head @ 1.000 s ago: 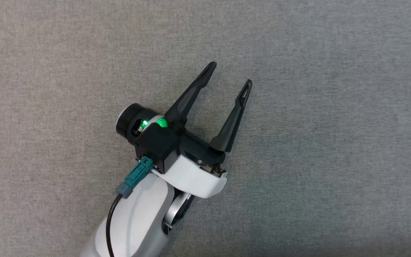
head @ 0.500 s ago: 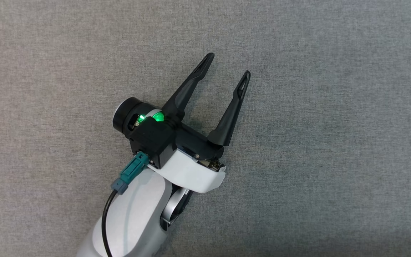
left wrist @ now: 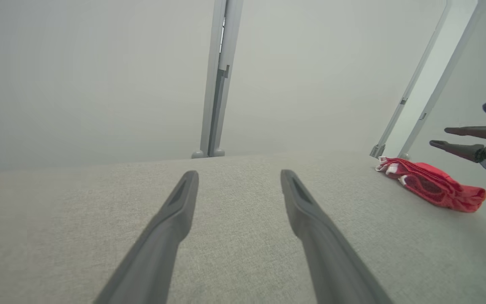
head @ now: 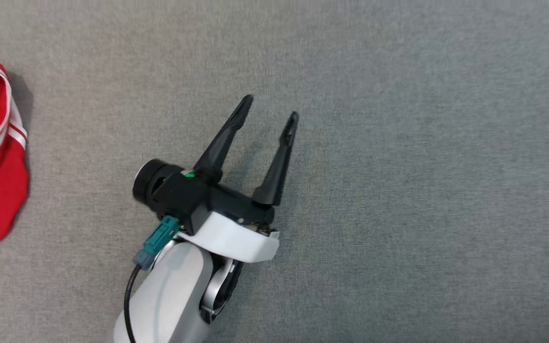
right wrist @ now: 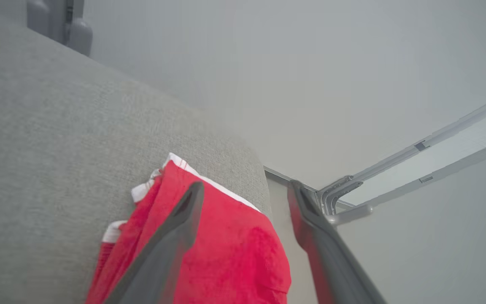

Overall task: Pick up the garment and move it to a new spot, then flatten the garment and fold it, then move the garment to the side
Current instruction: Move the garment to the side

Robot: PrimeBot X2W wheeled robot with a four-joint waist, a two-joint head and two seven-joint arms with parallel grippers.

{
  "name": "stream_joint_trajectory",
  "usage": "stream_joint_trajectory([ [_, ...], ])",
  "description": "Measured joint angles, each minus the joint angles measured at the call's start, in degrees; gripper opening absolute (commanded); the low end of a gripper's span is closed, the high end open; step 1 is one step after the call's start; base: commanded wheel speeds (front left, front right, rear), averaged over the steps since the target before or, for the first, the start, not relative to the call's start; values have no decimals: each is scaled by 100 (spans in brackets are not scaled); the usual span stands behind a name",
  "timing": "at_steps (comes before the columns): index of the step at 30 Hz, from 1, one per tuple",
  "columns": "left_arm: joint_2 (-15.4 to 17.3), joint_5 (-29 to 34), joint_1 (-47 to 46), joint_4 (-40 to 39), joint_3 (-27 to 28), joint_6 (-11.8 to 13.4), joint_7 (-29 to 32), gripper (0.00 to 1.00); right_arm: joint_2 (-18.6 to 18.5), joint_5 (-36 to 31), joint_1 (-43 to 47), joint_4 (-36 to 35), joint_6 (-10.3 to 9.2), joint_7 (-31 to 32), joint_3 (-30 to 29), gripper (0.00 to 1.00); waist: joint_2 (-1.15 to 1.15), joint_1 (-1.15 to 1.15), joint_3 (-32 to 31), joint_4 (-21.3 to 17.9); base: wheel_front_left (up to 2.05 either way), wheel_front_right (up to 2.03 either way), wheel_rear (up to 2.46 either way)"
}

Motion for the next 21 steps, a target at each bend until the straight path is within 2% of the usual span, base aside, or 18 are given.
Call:
stream_joint_trajectory([
  [1, 0, 1, 148, 40, 147, 20, 0, 100, 393, 3, -20, -2, 0, -224, -209, 100, 0, 0, -200, -15, 0, 0, 0],
  [7, 2, 52, 644, 148, 644, 86, 0, 100, 1720, 204, 285, -40, 0, -813, -534, 100, 0, 0, -868, -66, 0, 0, 0],
  [12, 9, 350, 1054, 244, 1147, 101, 0, 100, 2479, 391, 734, -505, 0, -1018, -784, 100, 0, 0, -1455, -77, 0, 0, 0],
  [21, 9, 489, 1712, 388, 2048, 9, 0, 100, 3669, 780, 2117, -1989, 0, -1062, -1355, 100, 0, 0, -2273, -8, 0, 0, 0],
])
